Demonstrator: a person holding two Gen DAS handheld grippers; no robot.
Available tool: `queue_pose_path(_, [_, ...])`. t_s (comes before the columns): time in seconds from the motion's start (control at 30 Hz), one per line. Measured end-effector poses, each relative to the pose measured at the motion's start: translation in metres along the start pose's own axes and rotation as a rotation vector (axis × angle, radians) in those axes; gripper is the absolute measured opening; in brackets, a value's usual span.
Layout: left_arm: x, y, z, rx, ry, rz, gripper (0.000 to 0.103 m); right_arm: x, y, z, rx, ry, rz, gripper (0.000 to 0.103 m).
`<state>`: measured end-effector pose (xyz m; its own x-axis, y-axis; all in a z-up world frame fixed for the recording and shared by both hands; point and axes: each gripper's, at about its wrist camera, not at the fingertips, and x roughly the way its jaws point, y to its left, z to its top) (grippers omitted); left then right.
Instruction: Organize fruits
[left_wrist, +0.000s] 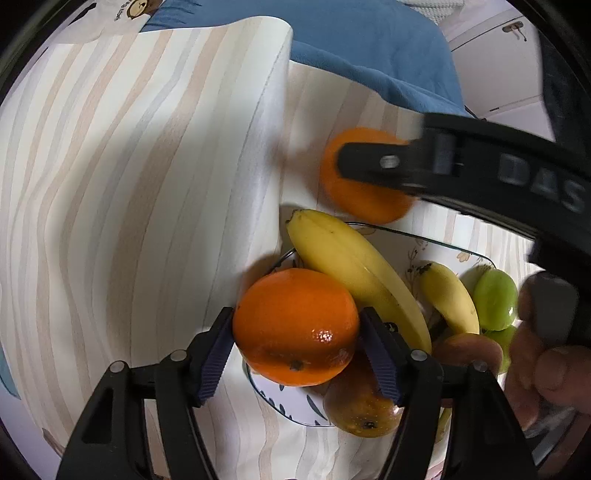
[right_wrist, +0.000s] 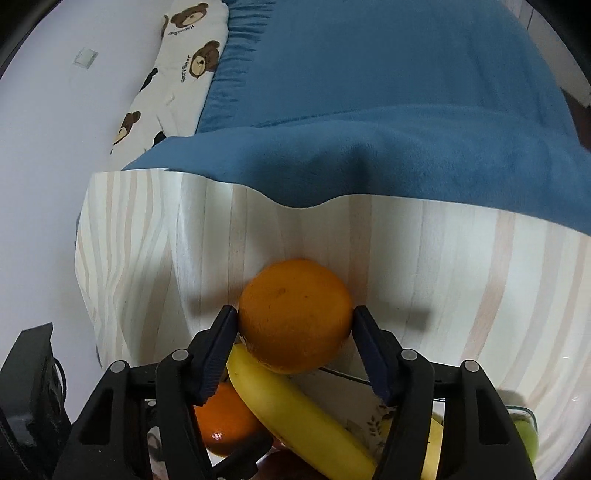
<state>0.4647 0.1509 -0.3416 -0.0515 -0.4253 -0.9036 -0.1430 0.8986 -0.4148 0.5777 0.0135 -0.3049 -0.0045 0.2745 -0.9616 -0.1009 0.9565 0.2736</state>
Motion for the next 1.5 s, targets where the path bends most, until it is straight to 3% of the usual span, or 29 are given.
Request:
queue_pose_path(0.23, [-0.005, -0.002, -0.004, 0.013, -0.020, -0.018, 0.073, -0.047, -0.009, -0.019, -0.015, -0.060, 0.044, 0.065])
queue_pose_path(0.37, [-0.012, -0.001, -0.007, 0.011, -0.037, -0.028, 0.074, -0.066, -0.020, -0.043, -0.047, -0.037, 0.033, 0.065])
queue_pose_path(0.63, [-0.011, 0.000, -0.014, -0.002, -0.034, -0.021, 0.074, -0.056, -0.032, -0.078, -0.080, -0.002, -0.001, 0.065])
queue_pose_path(0.87, [-0.005, -0.011, -0.008, 0.005, -0.030, 0.005, 0.080, -0.048, -0.024, -0.077, -0.132, -0.025, -0.018, 0.067])
queue_pose_path(1.5, [-0.018, -0.024, -0.009, 0.033, -0.083, 0.043, 0.086, -0.048, -0.034, -0.071, -0.070, 0.001, 0.015, 0.071])
